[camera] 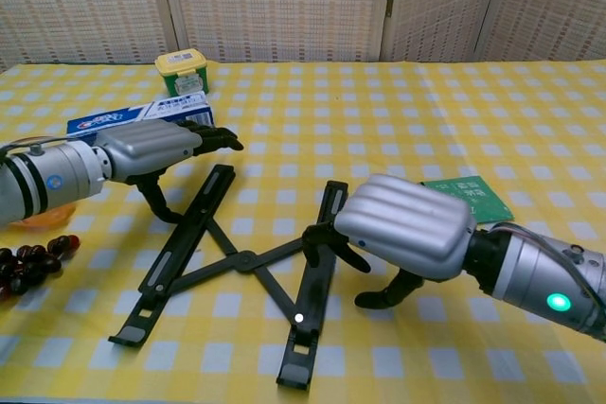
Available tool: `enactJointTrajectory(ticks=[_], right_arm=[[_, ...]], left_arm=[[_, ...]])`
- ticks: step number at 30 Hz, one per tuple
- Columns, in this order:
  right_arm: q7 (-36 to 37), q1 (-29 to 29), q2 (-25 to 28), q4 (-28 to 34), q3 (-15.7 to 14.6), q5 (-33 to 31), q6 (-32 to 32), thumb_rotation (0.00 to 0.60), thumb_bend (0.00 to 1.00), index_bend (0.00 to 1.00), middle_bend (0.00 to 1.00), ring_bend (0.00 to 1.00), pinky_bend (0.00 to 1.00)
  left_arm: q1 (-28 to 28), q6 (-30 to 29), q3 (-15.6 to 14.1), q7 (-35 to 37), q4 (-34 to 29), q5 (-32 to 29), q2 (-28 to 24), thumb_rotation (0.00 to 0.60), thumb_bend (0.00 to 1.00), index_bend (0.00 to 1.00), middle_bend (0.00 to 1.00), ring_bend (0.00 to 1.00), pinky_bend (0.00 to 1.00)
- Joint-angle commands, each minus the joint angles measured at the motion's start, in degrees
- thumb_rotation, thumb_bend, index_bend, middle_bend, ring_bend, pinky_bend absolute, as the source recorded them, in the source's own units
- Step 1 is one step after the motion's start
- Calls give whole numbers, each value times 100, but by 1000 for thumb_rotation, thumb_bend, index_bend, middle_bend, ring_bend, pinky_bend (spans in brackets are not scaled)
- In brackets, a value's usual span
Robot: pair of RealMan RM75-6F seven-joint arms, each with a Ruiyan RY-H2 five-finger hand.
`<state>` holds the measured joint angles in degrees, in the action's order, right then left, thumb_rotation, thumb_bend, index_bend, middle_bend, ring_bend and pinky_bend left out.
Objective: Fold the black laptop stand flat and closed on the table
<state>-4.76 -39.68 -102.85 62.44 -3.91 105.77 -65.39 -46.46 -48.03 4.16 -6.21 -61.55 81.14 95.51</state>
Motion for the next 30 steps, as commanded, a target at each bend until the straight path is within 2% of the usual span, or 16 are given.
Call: enactJointTrajectory(ticks=[1,15,30], right_arm=[[21,-69,-185,-255,11,27,-34,600,230,434,701,678,621],[130,-194,-844,-1269,40,85,-378,600,230,437,705,681,620],[230,-455,-1312,-1865,196,-36,-477,600,230,436,705,682,620]], left_arm=[[-4,25,18,53,-24,-37,7,600,207,0,0,0,0],[-46,223,125,615,-229,-215,6,600,206,0,0,0,0],[-237,350,281,791,-365,-322,198,600,206,0,0,0,0]])
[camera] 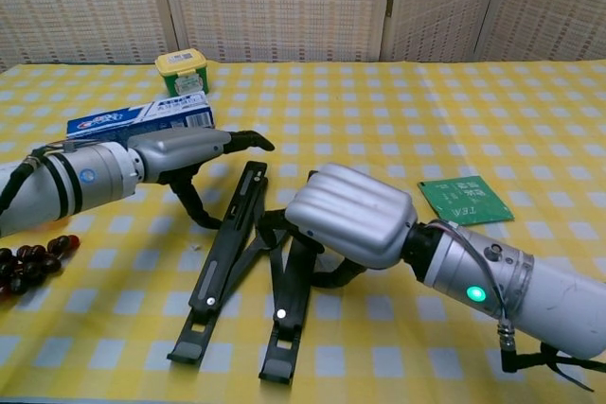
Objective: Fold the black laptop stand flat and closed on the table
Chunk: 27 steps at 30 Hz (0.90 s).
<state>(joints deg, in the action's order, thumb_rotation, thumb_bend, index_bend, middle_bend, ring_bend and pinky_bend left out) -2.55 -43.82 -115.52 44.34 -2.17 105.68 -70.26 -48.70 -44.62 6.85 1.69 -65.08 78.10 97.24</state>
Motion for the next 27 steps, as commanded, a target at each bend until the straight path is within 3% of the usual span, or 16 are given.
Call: enactJointTrajectory(ticks=[1,6,9,14,20,22,27], right_arm=[[20,-52,-63,-72,26,-39,12,600,230,437,705,682,620],[77,-88,-76,-83,3,-56,-33,600,229,437,704,687,621],[190,-105,161,215,-62,-42,-60,600,230,419,648,654,619],[197,-266,863,1249,-102,-62,202,600,229,230,449,489,475],[-138,-871,2081,3086,25,-476,1673,600,229,14,155,226,141],[-410,-1079,2359,3517,139,-748,2270,600,230,0,82,155,93],[-879,-1424,2556,3926,373,-1297,3188,600,229,0,52,113,75]], left_arm=[[-21,14,19,2,-18,-29,42,600,206,0,0,0,0],[-39,-36,47,-73,-26,-53,66,600,206,0,0,0,0],[23,-202,91,-206,-62,-104,-11,600,206,0,0,0,0],[157,-382,166,-276,-260,-243,-266,600,206,0,0,0,0],[368,-637,224,-333,-567,-386,-626,600,206,0,0,0,0],[432,-681,223,-314,-675,-424,-727,600,206,0,0,0,0],[541,-735,201,-263,-829,-480,-881,600,206,0,0,0,0]])
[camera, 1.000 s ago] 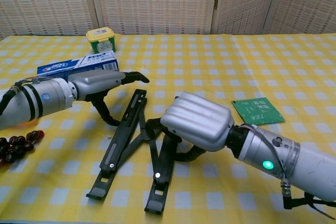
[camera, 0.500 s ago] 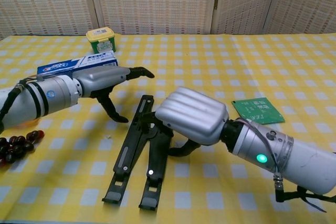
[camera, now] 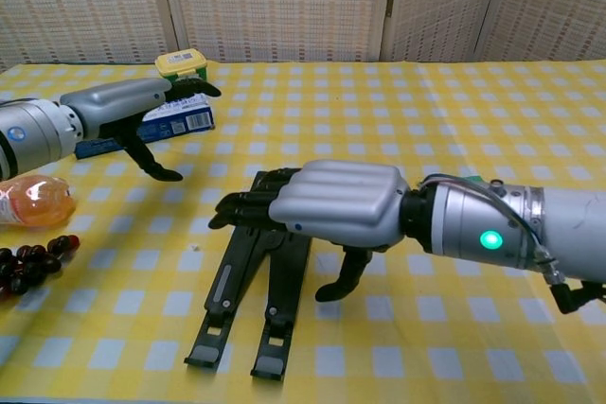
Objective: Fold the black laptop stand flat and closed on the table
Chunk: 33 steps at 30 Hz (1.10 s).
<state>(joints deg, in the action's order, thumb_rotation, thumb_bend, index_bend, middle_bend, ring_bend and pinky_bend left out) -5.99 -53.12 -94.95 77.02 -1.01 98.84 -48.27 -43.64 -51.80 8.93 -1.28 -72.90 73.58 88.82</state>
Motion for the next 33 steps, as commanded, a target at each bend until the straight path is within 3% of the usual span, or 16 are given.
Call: enactJointTrajectory(ticks=[1,15,26,33], right_arm=[[-589,-538,497,671,276,-676,1093,600,229,0,51,111,74],[-1129,-987,151,249,362,-1080,1795,600,229,0,55,94,53],[-1093,-1136,-116,-113,381,-1216,1883,600,230,1,76,93,52],[-1040,-1275,-223,-252,424,-1271,1959,600,230,136,161,111,52]], left_arm=[[48,-9,-13,57,-70,-35,-60,600,206,0,0,0,0],[188,-43,-26,331,-50,-71,-148,600,206,0,0,0,0],[232,-68,-49,459,87,3,-143,600,206,0,0,0,0],[263,-118,-42,520,110,39,-149,600,206,0,0,0,0]])
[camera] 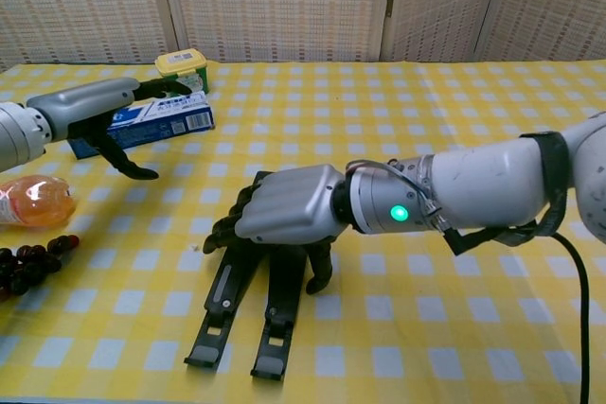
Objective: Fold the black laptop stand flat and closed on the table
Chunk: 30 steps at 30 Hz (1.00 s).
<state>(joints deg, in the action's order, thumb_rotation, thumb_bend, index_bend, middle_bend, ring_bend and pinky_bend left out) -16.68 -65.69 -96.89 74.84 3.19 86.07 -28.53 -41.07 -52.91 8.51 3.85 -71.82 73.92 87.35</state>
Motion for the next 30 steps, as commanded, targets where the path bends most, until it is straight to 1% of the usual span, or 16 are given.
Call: enactJointTrajectory(ticks=[1,4,8,13,16,20,21,22,23,25,26,27,28,30], right_arm=[[51,-28,-47,-65,0,18,-32,600,230,166,186,118,52],[108,-46,-76,-143,-25,79,-95,600,230,252,256,144,52],[193,-39,-67,-208,-76,212,-257,600,230,350,324,185,52],[522,27,-15,-307,-181,557,-717,600,230,460,408,248,60],[756,33,15,-420,-259,759,-931,600,230,513,450,276,62],[911,35,74,-504,-341,899,-1068,600,230,527,455,280,62],[929,45,90,-502,-353,899,-1080,600,230,498,432,266,62],[924,67,109,-493,-361,873,-1083,600,230,434,384,242,59],[902,90,125,-474,-362,844,-1087,600,230,352,326,216,54],[813,171,174,-393,-343,723,-1096,600,230,121,162,146,27],[756,220,203,-348,-323,659,-1125,600,230,55,108,122,15],[683,276,241,-298,-300,590,-1164,600,230,11,62,102,4],[581,370,306,-214,-268,500,-1257,600,230,0,37,90,0],[407,608,443,-35,-217,362,-1571,600,230,0,29,87,0]], left_arm=[[12,-13,-2,16,4,12,-6,600,206,0,0,0,0],[28,-30,-9,32,6,30,-13,600,206,0,0,0,0],[47,-53,-15,40,5,47,-19,600,206,0,0,0,0],[62,-69,-17,42,-11,58,-22,600,206,0,0,0,0],[61,-74,-9,27,-32,60,-26,600,206,0,0,0,0],[59,-77,5,-23,-78,47,-38,600,206,0,0,0,0],[63,-85,12,-37,-94,35,-46,600,206,0,0,0,0],[75,-115,32,-56,-117,13,-57,600,206,0,0,0,0],[87,-144,46,-74,-132,-2,-64,600,206,0,0,0,0],[116,-186,62,-119,-185,-30,-113,600,206,0,0,0,0],[130,-204,64,-146,-210,-40,-141,600,206,0,0,0,0],[147,-227,64,-180,-236,-48,-172,600,206,0,0,0,0],[174,-260,59,-237,-278,-62,-220,600,206,0,0,0,0],[237,-328,35,-402,-389,-92,-349,600,206,0,0,0,0]])
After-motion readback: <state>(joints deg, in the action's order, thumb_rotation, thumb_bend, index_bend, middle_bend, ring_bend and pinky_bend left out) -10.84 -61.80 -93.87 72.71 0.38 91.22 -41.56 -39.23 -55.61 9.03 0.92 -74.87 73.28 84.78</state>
